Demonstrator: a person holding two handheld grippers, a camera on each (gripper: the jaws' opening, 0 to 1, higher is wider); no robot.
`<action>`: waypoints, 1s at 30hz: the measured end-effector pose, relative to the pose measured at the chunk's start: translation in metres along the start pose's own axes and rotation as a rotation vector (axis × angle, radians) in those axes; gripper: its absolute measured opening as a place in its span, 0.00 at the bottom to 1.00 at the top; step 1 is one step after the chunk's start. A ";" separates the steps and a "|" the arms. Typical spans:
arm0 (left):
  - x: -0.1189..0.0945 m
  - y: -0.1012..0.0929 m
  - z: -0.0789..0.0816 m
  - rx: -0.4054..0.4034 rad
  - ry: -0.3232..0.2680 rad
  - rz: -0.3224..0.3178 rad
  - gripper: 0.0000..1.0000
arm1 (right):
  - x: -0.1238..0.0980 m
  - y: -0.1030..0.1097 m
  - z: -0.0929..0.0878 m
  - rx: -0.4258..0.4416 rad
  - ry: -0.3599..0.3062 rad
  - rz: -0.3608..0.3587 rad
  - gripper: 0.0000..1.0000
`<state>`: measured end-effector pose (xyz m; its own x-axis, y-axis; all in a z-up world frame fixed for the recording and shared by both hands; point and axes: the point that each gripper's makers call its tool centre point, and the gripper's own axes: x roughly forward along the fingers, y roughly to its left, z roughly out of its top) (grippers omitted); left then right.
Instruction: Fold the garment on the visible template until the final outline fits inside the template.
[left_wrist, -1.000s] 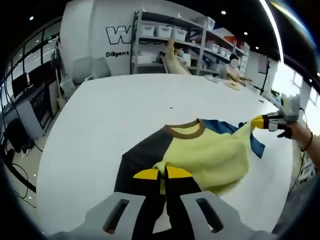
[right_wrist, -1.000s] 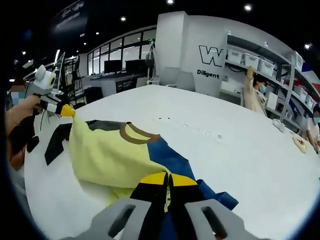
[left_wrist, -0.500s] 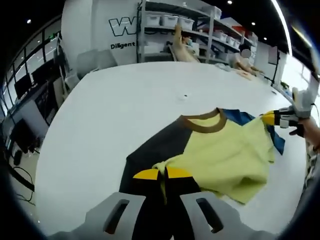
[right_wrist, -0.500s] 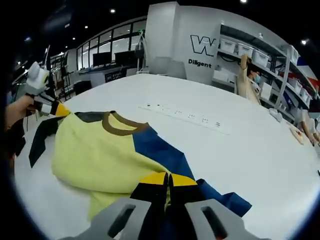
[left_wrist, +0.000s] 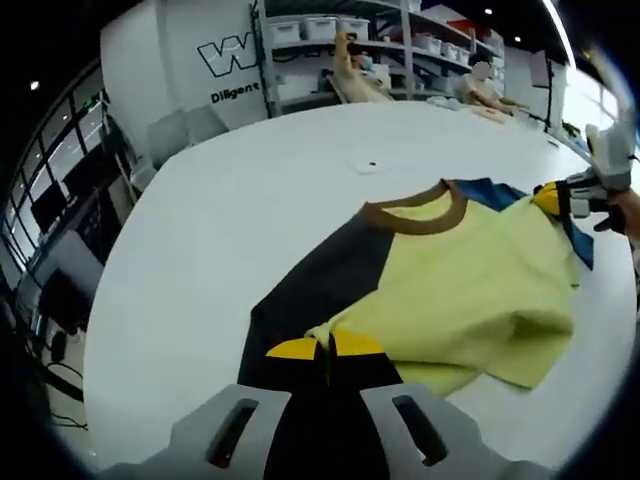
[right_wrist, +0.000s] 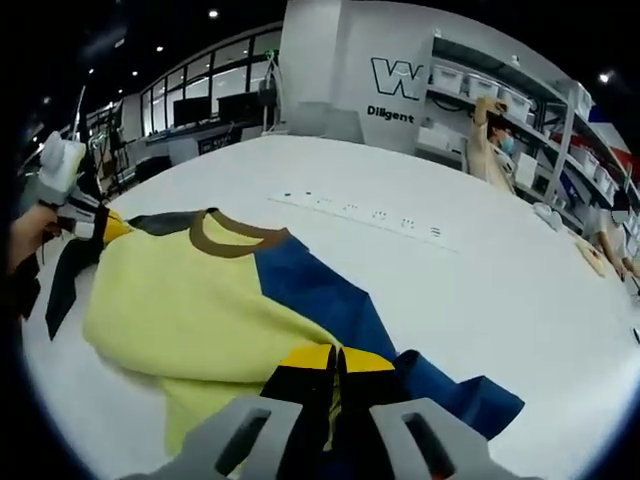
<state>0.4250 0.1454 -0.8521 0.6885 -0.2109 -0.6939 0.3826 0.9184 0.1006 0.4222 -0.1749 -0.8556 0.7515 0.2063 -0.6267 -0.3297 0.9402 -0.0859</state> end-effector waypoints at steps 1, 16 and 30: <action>0.000 0.000 0.000 -0.002 -0.001 0.001 0.01 | 0.000 0.000 -0.001 0.002 0.002 0.000 0.00; -0.017 -0.007 0.010 -0.037 -0.060 -0.031 0.27 | -0.016 0.002 0.010 0.110 -0.050 -0.017 0.15; -0.047 -0.048 0.015 0.025 -0.139 -0.145 0.70 | -0.053 0.043 0.015 0.074 -0.085 0.136 0.58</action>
<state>0.3837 0.1066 -0.8137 0.7026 -0.3860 -0.5978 0.4980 0.8668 0.0256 0.3768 -0.1414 -0.8149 0.7497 0.3519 -0.5605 -0.3909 0.9188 0.0541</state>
